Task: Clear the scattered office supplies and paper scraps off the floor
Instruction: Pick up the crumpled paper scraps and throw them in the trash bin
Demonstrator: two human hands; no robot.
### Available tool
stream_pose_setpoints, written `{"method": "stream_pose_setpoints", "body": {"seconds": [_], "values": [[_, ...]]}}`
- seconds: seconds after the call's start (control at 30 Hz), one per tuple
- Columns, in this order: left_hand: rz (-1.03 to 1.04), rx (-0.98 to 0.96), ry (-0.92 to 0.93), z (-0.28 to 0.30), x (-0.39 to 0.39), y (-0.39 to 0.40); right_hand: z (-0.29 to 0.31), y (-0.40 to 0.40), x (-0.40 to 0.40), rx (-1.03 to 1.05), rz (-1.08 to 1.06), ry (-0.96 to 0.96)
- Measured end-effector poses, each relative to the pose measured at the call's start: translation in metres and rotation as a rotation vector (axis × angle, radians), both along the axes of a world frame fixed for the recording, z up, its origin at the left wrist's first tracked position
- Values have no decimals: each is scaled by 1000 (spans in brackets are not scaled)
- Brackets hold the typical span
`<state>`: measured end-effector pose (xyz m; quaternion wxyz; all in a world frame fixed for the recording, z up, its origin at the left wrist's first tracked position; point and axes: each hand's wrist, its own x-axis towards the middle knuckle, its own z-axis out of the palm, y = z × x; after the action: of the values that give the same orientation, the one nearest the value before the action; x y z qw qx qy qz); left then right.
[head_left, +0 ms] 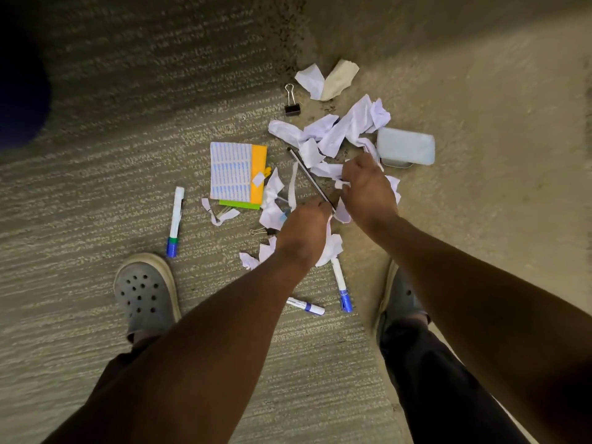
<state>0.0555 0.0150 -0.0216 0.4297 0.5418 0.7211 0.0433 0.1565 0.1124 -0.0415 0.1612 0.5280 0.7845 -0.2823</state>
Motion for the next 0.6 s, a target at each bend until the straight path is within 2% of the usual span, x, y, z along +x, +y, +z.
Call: {"method": "stream_pose_setpoints", "body": {"seconds": [0.17,0.27,0.47,0.53,0.6], "values": [[174,74,-115,22,-12,-20,8,5,10,-36,-111,75],[344,69,-119,33,-23,-30,19,2,15,-8,-205,122],[582,9,-117,65,-57,-37,59,-18,11,14,-260,169],[769,-59,-235,84,-74,-33,77,-22,1,13,-323,209],[984,-101,-468,109,-96,-28,99,-22,-18,-3,-386,236]]}}
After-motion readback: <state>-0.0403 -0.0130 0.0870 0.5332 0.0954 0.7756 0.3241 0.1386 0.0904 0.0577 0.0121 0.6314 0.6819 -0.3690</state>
